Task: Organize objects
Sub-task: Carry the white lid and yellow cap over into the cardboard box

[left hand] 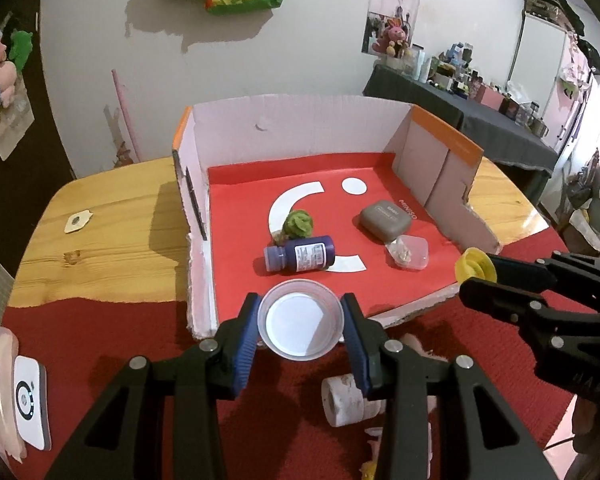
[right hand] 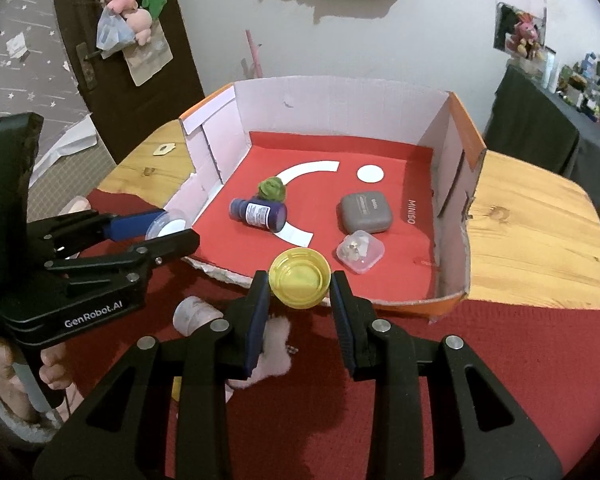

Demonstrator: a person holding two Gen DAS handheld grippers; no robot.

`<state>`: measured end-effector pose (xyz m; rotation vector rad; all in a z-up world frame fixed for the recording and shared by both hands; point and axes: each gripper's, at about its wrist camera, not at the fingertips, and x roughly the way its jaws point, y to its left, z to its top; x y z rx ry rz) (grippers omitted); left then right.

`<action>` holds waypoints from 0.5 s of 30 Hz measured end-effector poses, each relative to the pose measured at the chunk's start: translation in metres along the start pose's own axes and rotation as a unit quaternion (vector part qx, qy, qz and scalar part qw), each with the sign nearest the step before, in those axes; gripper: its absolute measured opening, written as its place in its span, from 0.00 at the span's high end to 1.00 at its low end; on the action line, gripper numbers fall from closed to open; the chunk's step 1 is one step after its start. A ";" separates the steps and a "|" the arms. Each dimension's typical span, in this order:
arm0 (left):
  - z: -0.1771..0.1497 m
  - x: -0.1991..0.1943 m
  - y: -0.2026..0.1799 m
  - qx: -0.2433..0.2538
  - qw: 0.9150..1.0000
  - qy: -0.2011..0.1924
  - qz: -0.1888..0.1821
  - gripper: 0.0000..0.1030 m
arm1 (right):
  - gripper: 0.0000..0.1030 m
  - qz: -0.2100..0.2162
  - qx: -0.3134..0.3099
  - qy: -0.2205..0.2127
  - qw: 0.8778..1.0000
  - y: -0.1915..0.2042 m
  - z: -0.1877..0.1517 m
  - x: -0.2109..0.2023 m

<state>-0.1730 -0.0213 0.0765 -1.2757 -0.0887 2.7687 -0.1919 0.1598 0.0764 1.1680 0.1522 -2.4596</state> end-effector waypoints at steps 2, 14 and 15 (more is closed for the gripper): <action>0.002 0.003 0.001 0.000 1.000 0.005 -0.005 0.59 | 0.71 0.008 0.002 0.009 1.000 -0.004 0.004 0.004; 0.018 0.031 0.002 0.020 0.998 0.054 -0.019 0.59 | 0.71 0.033 0.019 0.084 0.996 -0.027 0.025 0.039; 0.018 0.034 0.000 0.025 0.998 0.059 -0.020 0.59 | 0.71 0.034 0.017 0.092 0.995 -0.027 0.025 0.043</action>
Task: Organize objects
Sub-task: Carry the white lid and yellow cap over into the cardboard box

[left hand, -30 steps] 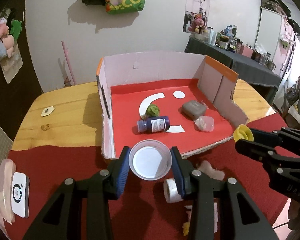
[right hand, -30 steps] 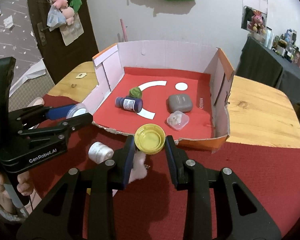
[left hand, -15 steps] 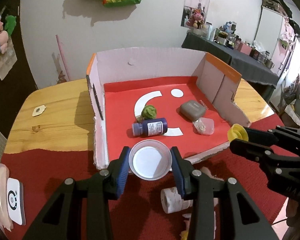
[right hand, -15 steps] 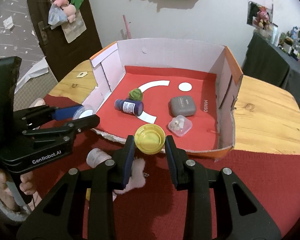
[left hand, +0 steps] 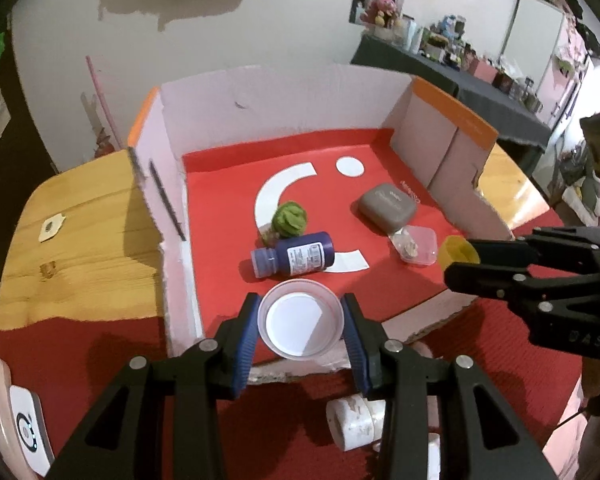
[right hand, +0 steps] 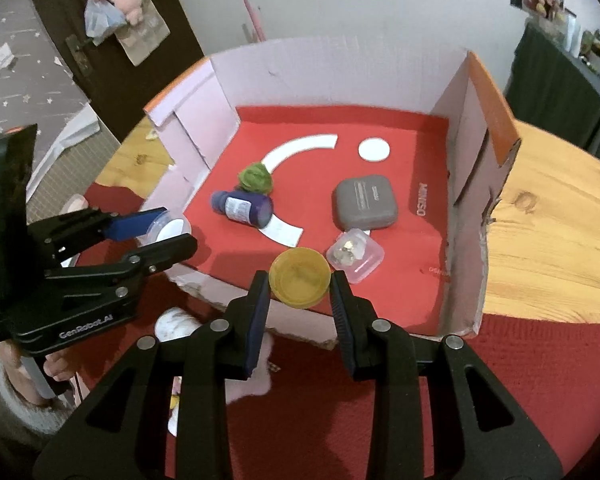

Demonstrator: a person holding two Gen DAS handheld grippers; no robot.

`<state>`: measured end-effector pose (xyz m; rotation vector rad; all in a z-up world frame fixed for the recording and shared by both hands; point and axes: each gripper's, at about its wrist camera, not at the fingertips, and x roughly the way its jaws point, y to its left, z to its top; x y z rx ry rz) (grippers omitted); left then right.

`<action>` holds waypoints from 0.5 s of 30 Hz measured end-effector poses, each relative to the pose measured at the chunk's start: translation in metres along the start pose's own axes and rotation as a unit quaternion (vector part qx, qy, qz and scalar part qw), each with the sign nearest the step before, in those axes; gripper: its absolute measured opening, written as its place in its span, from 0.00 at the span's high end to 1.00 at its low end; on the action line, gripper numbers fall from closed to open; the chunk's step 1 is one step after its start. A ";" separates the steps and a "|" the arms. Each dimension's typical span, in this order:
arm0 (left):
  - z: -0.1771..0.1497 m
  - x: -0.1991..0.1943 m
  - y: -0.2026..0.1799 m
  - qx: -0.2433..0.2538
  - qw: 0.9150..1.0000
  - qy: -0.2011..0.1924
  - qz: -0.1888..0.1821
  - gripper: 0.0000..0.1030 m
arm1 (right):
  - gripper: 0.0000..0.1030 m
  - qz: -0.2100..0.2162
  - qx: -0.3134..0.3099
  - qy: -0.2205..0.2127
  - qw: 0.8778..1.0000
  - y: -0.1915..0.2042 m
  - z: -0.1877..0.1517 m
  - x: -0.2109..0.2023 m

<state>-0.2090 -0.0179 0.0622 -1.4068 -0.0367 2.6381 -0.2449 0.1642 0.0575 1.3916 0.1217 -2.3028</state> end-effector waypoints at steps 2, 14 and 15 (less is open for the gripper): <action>0.001 0.006 -0.003 0.008 1.000 0.010 -0.002 0.59 | 0.71 0.002 -0.004 0.016 1.000 0.000 0.001 0.007; 0.006 0.026 -0.003 0.019 0.999 0.037 -0.001 0.59 | 0.71 0.004 -0.011 0.054 0.998 -0.003 0.005 0.025; 0.007 0.028 -0.002 0.018 0.999 0.038 -0.001 0.59 | 0.71 0.004 -0.011 0.055 0.998 -0.004 0.006 0.026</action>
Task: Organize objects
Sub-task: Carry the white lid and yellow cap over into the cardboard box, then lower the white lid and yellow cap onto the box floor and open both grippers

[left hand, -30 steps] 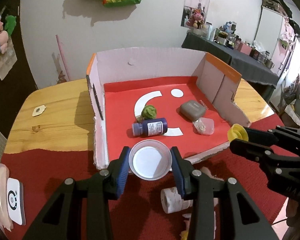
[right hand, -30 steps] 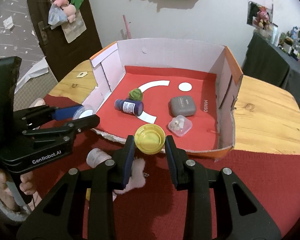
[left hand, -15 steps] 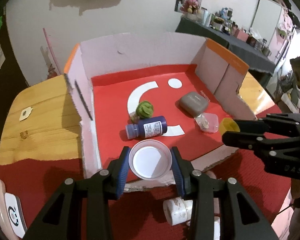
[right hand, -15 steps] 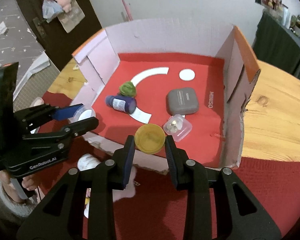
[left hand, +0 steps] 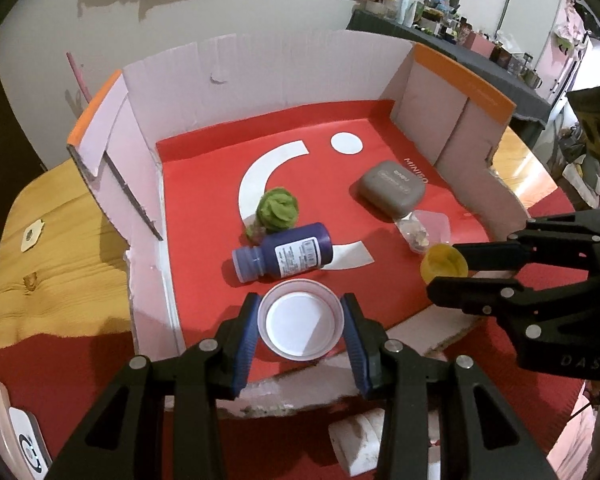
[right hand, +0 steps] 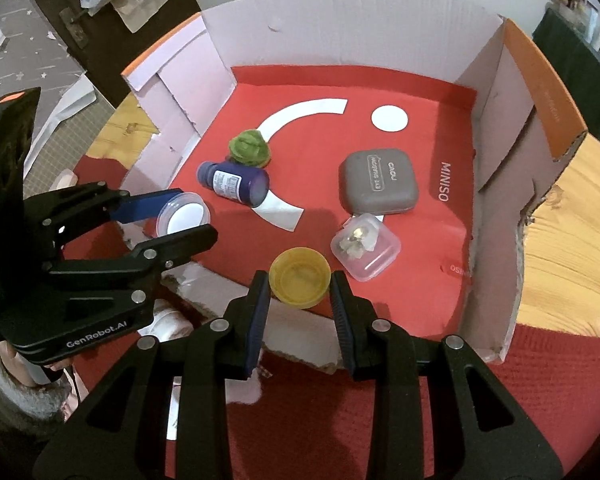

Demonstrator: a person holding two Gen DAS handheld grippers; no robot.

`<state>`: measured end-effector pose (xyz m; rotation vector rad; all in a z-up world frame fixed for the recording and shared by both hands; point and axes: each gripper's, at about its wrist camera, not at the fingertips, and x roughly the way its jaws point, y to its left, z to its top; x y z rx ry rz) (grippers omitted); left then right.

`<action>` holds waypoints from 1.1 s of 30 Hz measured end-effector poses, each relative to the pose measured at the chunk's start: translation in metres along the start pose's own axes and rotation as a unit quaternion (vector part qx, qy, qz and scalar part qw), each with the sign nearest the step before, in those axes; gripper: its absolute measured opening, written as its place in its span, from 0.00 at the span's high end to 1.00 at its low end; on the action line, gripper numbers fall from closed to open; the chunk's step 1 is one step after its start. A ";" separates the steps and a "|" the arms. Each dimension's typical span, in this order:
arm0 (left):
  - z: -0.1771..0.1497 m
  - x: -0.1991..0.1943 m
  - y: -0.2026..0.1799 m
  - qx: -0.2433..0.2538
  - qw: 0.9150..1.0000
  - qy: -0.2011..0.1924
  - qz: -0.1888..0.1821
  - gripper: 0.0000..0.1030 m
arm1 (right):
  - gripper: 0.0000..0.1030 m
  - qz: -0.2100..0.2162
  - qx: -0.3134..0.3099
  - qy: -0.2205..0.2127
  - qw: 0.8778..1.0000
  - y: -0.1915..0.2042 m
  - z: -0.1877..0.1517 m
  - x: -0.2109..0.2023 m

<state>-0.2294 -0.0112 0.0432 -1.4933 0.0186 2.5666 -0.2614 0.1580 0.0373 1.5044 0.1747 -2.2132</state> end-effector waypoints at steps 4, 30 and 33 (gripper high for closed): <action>0.002 0.005 0.002 -0.003 1.000 0.004 0.000 0.59 | 0.71 -0.006 0.000 0.000 1.000 -0.003 0.002 0.003; 0.015 0.026 0.015 -0.020 1.000 0.002 0.012 0.59 | 0.71 -0.055 0.003 -0.045 0.997 -0.030 0.011 0.015; 0.017 0.027 0.016 -0.022 1.000 0.001 0.014 0.59 | 0.71 -0.059 0.004 -0.049 0.997 -0.033 0.011 0.014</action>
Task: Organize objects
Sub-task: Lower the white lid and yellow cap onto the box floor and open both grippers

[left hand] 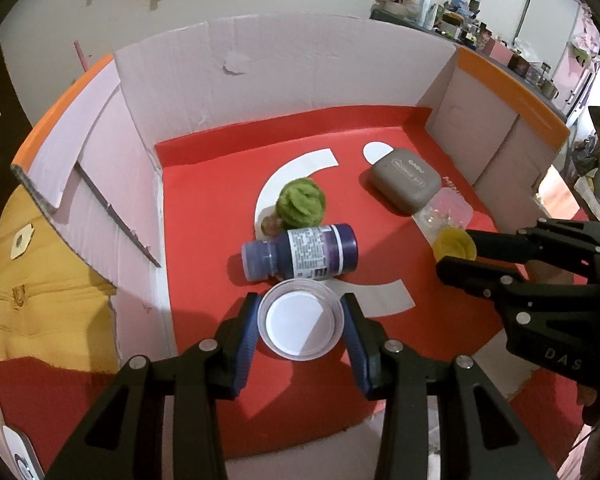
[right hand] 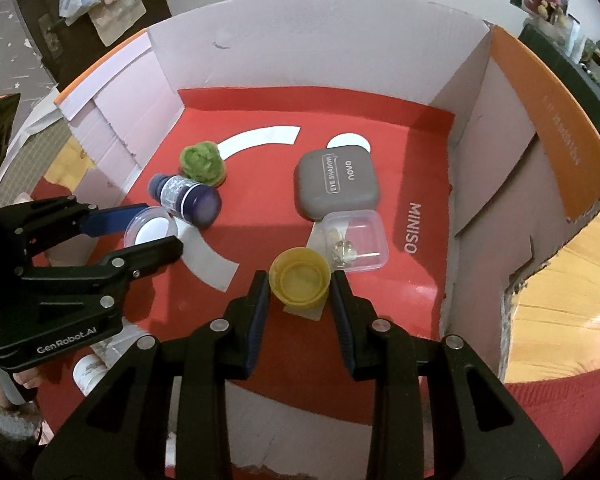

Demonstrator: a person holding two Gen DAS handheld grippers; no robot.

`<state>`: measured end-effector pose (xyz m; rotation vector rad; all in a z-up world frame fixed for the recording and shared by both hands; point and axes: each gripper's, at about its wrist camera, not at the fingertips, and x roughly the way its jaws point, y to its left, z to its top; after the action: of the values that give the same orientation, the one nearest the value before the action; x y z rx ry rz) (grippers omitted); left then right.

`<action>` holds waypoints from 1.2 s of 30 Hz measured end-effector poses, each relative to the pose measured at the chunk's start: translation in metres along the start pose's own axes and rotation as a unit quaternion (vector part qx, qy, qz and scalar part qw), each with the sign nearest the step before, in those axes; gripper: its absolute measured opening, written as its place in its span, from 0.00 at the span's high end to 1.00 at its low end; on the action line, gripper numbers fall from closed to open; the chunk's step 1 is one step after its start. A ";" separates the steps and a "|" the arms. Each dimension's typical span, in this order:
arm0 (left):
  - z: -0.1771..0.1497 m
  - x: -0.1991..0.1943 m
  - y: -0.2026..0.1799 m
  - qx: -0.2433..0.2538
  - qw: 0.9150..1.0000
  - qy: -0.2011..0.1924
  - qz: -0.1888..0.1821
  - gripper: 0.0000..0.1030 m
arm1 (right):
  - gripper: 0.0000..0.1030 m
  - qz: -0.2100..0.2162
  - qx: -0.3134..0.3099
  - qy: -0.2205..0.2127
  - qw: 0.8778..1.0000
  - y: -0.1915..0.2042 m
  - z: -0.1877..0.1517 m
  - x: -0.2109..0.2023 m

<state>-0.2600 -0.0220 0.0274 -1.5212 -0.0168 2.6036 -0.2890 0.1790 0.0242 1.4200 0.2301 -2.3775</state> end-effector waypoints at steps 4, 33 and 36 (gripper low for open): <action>0.002 0.001 0.001 -0.002 1.000 0.000 0.001 0.59 | 0.71 -0.003 0.003 -0.005 1.000 -0.005 0.002 0.000; 0.009 0.008 0.004 -0.011 1.000 -0.007 0.014 0.59 | 0.71 -0.017 -0.002 -0.026 1.000 -0.012 0.021 0.018; 0.008 0.007 0.005 -0.012 1.000 -0.007 0.013 0.59 | 0.71 -0.020 -0.004 -0.027 0.999 -0.011 0.022 0.017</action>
<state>-0.2713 -0.0252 0.0247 -1.5217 -0.0292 2.6426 -0.3185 0.1785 0.0188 1.3580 0.2546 -2.4404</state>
